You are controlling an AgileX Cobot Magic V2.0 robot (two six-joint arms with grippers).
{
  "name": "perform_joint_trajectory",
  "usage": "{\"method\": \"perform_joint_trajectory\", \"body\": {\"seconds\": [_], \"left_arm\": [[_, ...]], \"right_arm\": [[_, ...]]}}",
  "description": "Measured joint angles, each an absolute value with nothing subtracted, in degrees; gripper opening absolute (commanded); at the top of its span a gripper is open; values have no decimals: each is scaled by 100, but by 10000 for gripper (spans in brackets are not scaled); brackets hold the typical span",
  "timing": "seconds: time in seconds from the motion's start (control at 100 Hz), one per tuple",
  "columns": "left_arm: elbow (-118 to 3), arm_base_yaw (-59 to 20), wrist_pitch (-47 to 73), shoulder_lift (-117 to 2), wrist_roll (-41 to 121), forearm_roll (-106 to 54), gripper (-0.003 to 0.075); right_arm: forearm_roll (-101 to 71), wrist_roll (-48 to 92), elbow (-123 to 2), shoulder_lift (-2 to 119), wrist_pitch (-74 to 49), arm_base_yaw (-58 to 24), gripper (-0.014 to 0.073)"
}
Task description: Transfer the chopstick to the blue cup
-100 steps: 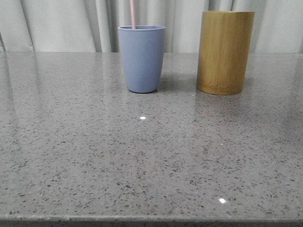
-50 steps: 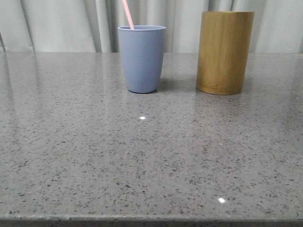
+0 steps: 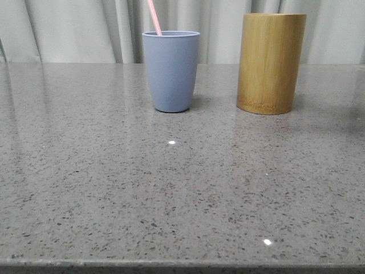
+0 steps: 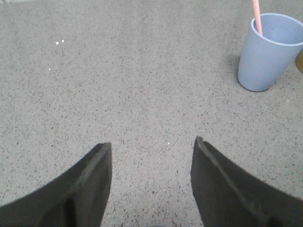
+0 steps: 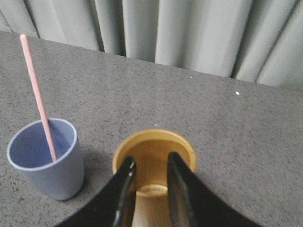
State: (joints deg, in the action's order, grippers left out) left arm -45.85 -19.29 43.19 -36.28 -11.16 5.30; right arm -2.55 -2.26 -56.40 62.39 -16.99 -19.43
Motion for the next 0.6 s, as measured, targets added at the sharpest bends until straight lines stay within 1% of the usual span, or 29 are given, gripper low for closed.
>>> {"method": "perform_joint_trajectory", "body": {"seconds": [0.07,0.14,0.28,0.36,0.47,0.5,0.56,0.6], "left_arm": [[-4585,-1929,4244,-3628,-1116,530,364],[-4585,-1929,4158,-3628,-1116,540,336],[-4519,-1929,3971,-3628,-1116,542,216],[-4406,-1929,3872,-3619,-1116,542,125],[-4173,-1929,3663,-3526,-1116,542,1],[-4106,-1929,3595,-3490,-1116,542,-20],[-3960,-1929,3468,-3379,-1116,542,-19],[-3883,-1929,3374,-3315,-1116,542,-19]], "right_arm": [[-255,-236,-5220,5776,-1647,-1784,186],[-255,-240,-4793,5307,-1609,-1642,186],[-255,-253,-4040,4375,-1595,-1453,174],[-255,-253,-3680,3855,-1595,-1400,118],[-255,-263,-3323,3134,-1606,-1381,-15],[-255,-263,-3249,2974,-1622,-1371,-48],[-255,-263,-3117,2644,-1700,-1371,-108],[-255,-263,-3032,2473,-1756,-1371,-102]]}}
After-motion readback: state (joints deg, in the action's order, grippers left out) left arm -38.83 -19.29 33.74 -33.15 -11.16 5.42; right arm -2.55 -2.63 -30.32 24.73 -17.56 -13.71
